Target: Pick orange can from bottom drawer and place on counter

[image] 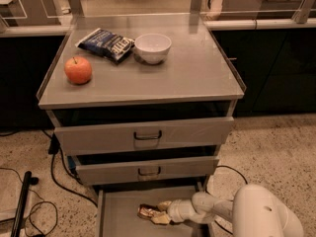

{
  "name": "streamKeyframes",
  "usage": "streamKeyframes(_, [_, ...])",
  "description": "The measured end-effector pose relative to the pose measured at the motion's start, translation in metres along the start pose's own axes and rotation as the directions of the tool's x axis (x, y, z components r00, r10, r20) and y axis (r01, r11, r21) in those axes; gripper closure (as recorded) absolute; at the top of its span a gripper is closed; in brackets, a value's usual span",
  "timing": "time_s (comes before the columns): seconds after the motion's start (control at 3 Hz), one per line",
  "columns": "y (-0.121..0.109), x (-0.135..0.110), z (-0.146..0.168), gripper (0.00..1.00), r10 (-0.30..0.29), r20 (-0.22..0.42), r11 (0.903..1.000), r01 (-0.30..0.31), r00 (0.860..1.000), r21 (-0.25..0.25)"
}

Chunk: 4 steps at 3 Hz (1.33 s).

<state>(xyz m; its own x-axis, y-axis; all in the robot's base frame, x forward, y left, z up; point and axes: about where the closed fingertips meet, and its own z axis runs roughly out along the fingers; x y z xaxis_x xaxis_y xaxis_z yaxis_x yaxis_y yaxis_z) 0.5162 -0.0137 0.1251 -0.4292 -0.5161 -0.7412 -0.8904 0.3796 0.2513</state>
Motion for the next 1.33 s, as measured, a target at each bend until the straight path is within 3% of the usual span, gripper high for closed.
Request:
streamKeyframes(0.33, [0.000,0.000,0.000,0.87,0.000,0.000,1.0000,0.000,1.000,0.000])
streamKeyframes(0.67, [0.001,0.000,0.001,1.00,0.001,-0.001,1.0000,-0.001,1.000,-0.003])
streamKeyframes(1.33, [0.004,-0.003,-0.015,1.00,-0.014,-0.006,0.9999,0.014,1.000,0.005])
